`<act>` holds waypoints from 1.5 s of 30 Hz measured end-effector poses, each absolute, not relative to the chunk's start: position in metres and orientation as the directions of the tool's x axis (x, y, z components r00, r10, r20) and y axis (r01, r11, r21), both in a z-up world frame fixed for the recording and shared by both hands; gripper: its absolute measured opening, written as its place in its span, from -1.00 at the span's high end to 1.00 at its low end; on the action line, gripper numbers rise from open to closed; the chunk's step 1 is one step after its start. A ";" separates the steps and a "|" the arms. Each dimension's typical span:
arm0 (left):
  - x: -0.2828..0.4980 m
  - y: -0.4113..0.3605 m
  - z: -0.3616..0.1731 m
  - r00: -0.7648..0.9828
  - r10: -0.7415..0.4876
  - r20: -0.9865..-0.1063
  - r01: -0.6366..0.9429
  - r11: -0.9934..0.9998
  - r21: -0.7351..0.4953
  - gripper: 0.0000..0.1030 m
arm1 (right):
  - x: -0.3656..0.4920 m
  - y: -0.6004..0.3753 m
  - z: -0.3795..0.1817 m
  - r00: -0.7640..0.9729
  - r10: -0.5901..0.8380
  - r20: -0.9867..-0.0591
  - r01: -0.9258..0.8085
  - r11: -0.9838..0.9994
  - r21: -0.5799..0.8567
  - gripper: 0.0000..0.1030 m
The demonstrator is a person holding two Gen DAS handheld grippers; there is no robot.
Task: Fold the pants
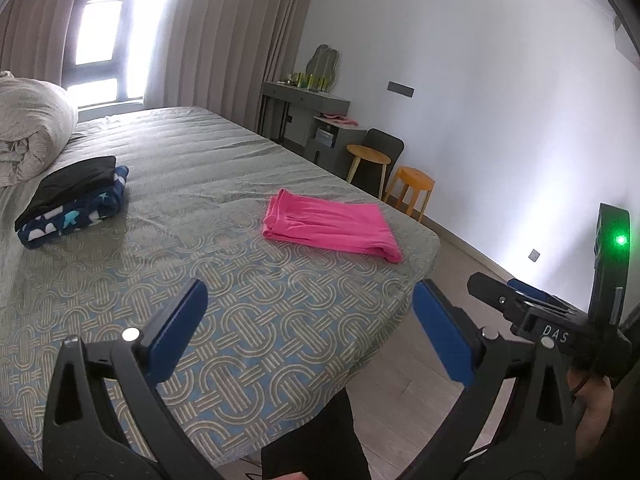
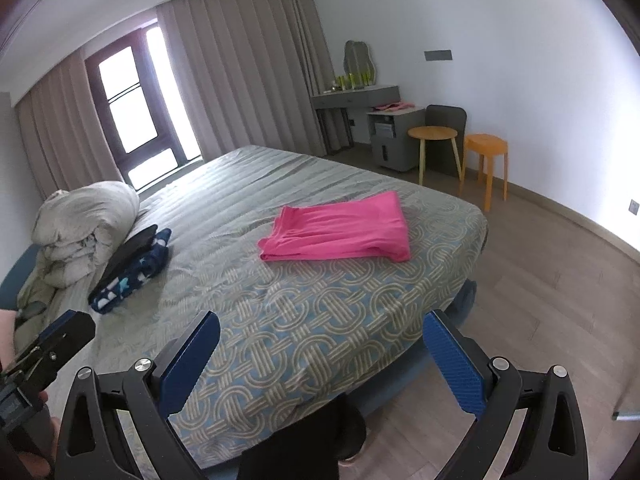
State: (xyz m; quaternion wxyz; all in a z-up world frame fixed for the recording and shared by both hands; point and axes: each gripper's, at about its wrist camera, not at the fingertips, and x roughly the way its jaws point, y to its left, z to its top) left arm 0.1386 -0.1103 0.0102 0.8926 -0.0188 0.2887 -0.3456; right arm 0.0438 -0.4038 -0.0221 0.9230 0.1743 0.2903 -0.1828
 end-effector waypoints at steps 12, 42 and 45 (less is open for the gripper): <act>0.136 -0.110 0.007 0.592 -0.620 -0.515 0.605 0.764 -0.225 -0.98 | 0.043 -0.401 -0.022 0.764 -0.243 -0.598 0.447 0.868 0.219 -1.00; 0.136 -0.110 0.004 0.604 -0.587 -0.539 0.588 0.785 -0.197 -0.98 | 0.041 -0.400 -0.024 0.757 -0.238 -0.608 0.452 0.863 0.226 -1.00; 0.137 -0.108 0.004 0.609 -0.581 -0.540 0.583 0.790 -0.193 -0.98 | 0.041 -0.399 -0.026 0.754 -0.237 -0.613 0.455 0.861 0.227 -1.00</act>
